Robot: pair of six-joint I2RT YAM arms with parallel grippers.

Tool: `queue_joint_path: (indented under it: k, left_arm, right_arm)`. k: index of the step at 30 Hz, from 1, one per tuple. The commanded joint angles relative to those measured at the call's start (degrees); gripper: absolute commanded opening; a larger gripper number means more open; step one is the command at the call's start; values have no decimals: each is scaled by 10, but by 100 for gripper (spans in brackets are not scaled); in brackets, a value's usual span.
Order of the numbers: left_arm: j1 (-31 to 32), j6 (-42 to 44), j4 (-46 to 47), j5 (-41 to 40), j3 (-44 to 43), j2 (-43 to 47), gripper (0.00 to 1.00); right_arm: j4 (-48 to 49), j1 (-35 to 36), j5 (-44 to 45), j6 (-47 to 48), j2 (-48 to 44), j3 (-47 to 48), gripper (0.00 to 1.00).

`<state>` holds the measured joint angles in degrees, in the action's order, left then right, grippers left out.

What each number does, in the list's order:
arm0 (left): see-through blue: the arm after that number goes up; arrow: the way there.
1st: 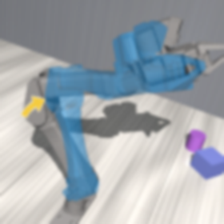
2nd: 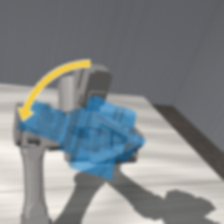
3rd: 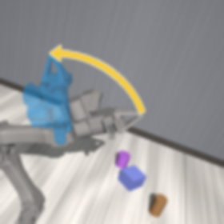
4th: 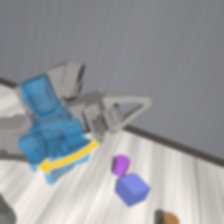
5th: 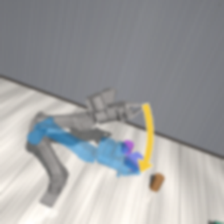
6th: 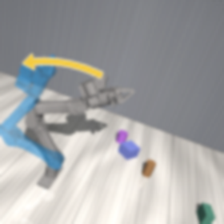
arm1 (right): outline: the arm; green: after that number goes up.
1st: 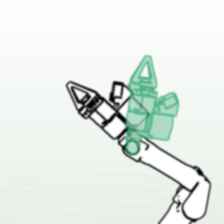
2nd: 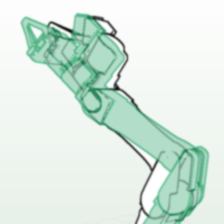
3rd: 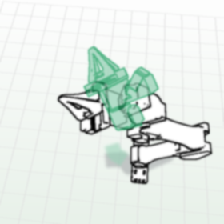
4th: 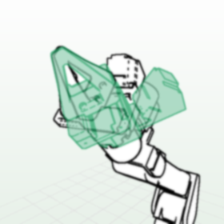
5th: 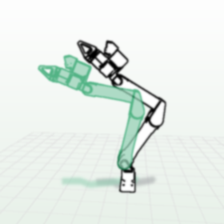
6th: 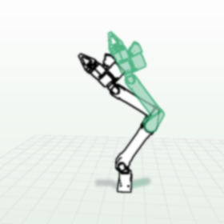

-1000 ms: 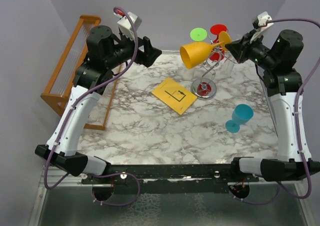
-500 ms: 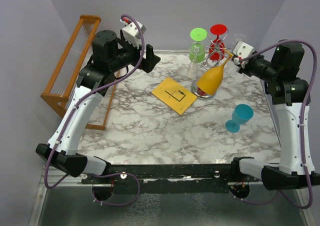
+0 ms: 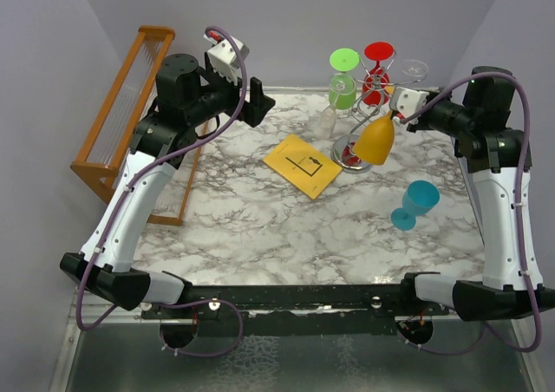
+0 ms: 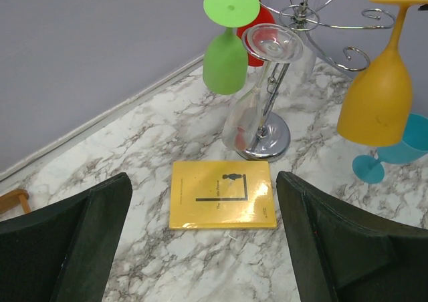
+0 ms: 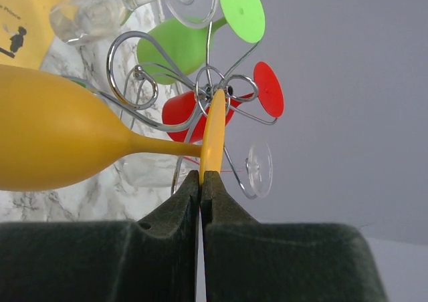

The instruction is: Place the wine glass upside down on the wine glass rack

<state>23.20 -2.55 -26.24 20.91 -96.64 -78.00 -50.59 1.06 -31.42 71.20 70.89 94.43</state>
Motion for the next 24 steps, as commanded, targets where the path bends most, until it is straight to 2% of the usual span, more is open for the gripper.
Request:
queue_joint_path:
  k: [1, 13, 24]
  left_arm:
    - [-4, 3, 17, 7, 1, 15, 92]
    - [-9, 8, 23, 3, 5, 15, 92]
    - [-12, 6, 25, 4, 1, 11, 92]
  right_arm:
    - [37, 1, 8, 43, 3, -7, 1]
    - [98, 19, 24, 84, 19, -43, 1]
    - [124, 34, 15, 83, 34, -52, 1]
